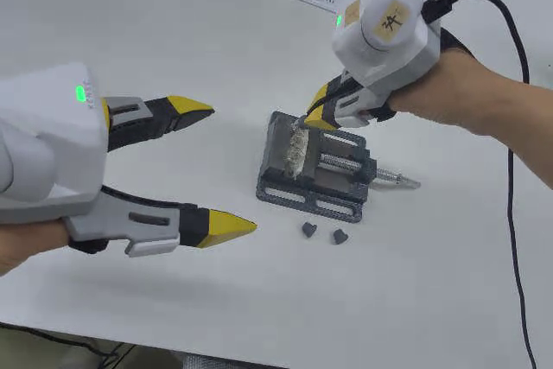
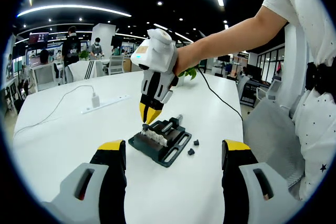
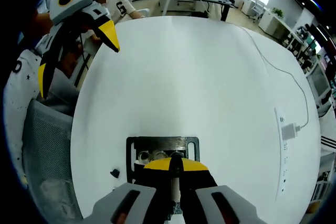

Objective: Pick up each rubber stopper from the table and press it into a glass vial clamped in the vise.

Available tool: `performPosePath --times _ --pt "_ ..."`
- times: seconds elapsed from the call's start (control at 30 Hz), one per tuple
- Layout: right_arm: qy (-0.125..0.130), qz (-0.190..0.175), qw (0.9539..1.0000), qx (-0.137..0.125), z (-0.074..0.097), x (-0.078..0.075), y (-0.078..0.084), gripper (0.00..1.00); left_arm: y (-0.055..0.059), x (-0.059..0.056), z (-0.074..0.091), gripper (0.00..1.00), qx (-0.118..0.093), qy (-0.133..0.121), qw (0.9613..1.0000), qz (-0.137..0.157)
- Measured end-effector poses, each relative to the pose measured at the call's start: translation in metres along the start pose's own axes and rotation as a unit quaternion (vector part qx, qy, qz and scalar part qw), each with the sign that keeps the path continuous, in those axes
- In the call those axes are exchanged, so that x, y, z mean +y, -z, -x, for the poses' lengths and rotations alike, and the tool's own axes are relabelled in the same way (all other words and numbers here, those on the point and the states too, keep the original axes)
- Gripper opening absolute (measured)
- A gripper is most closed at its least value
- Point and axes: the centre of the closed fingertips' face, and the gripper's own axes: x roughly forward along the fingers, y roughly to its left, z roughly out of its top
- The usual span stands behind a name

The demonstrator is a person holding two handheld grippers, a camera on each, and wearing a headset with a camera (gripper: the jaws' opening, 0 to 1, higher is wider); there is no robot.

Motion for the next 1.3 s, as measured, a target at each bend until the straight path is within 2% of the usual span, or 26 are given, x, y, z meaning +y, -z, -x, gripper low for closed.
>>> performPosePath --times 0.27,0.53,1.3 --pt "-0.005 -0.001 1.0 0.006 -0.006 0.0006 0.0035 0.0 -0.0002 0.0006 0.0003 0.73 -0.001 -0.001 1.0 0.001" --pt "-0.009 -0.008 0.9999 0.004 -0.0054 0.0014 0.003 0.0 0.0002 0.0013 -0.0002 0.73 -0.002 -0.001 1.0 0.003" --pt "-0.01 0.003 0.9997 0.023 -0.0032 0.0055 0.0012 0.01 -0.0018 0.0001 -0.0045 0.72 -0.008 0.002 1.0 0.003"
